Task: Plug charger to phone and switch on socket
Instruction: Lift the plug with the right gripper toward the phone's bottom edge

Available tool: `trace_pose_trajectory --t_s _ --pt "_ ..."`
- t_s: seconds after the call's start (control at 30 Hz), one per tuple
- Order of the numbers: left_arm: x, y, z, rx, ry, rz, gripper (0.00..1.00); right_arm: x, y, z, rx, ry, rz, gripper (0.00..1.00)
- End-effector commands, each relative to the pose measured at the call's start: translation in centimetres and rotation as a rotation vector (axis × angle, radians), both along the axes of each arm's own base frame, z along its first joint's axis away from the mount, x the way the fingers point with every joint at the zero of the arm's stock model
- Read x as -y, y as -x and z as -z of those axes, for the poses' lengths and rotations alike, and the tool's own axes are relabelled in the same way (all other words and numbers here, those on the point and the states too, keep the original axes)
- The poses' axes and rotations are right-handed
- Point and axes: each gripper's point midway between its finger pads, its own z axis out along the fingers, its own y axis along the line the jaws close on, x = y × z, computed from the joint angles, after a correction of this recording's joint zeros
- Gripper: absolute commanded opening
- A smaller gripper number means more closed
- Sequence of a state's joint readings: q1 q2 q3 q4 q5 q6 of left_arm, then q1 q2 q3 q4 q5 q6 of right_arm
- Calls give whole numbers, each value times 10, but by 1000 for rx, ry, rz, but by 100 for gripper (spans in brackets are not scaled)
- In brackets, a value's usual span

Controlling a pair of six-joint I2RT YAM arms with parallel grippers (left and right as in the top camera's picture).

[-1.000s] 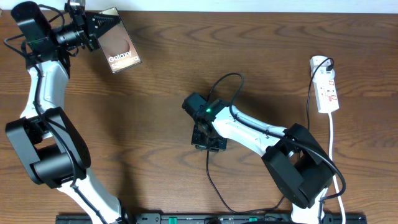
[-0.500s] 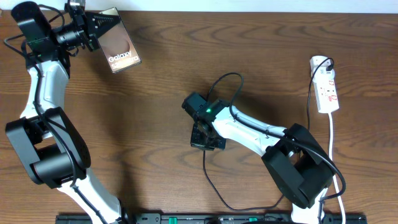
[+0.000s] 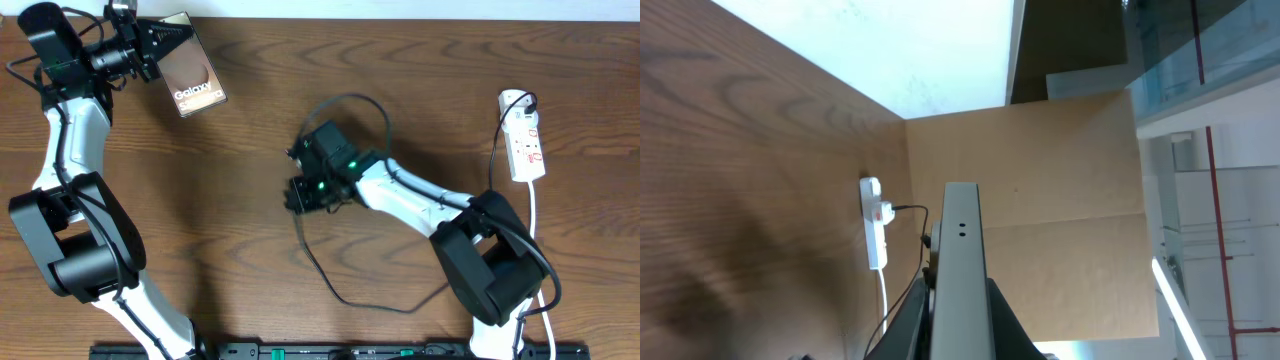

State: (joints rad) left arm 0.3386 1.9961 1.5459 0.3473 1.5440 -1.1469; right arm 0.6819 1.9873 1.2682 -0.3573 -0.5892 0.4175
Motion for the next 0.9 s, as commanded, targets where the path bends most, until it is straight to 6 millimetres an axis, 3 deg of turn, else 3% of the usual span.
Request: trace_pose_trajectory --t_s 0.0,0.1,0.3,0.47,0.63,0.87 --pt "2 8 -15 48 -13 25 7 -18 18 -53 70 -369 -313 1" --pt "2 8 -15 48 -13 25 7 -12 15 -74 118 -509 -391 1" --pt "2 8 -15 55 -16 25 7 2 0 -72 134 -496 -356 1" --pt "2 8 -15 55 -16 25 7 1 1 -76 135 -519 -367 1" --pt "2 8 -15 59 -17 26 7 -7 11 -108 181 -695 -472 1" --pt "3 8 -15 70 -22 28 7 -13 7 -136 183 -790 -497 1"
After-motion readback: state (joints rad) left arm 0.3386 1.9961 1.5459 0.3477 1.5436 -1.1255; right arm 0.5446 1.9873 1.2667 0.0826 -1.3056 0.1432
